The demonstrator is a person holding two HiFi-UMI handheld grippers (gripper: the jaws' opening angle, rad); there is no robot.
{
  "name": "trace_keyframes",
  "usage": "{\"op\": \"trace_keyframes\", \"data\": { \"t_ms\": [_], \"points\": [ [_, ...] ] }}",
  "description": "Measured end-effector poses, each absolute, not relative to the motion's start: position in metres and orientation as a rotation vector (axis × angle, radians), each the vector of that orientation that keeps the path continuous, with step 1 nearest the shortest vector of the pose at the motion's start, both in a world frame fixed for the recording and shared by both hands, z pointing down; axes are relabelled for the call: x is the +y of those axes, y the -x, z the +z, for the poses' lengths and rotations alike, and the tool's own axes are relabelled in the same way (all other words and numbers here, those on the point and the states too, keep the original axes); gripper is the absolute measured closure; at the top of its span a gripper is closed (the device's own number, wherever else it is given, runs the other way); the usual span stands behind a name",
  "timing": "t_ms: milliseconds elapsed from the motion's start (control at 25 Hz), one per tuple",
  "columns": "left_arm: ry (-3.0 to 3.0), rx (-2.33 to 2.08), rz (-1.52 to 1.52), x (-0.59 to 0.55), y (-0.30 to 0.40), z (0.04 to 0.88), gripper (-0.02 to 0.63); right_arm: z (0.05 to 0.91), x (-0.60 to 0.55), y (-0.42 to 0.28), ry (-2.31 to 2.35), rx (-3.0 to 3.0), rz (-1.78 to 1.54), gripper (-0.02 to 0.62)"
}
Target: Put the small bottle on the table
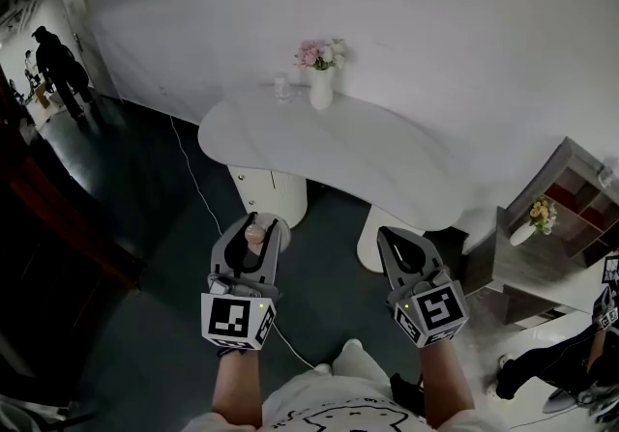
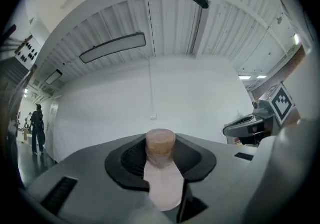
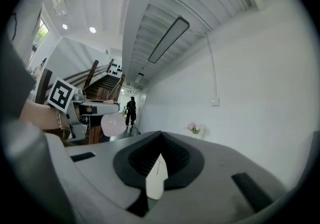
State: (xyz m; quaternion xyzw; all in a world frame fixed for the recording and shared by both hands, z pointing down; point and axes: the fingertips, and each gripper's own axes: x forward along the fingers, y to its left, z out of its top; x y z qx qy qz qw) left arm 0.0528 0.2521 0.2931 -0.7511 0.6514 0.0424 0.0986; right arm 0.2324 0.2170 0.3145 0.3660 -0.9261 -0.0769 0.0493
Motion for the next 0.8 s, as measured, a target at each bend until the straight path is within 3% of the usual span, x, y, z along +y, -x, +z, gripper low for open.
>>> {"op": "trace_keyframes", "data": {
  "t_ms": [800],
  "points": [
    [2.176,1.970,0.068,0.102,-0.005,0.297,0.474,0.324,0.050,-0.169,-1.037,-2.908,-0.180,0.604]
  ]
}}
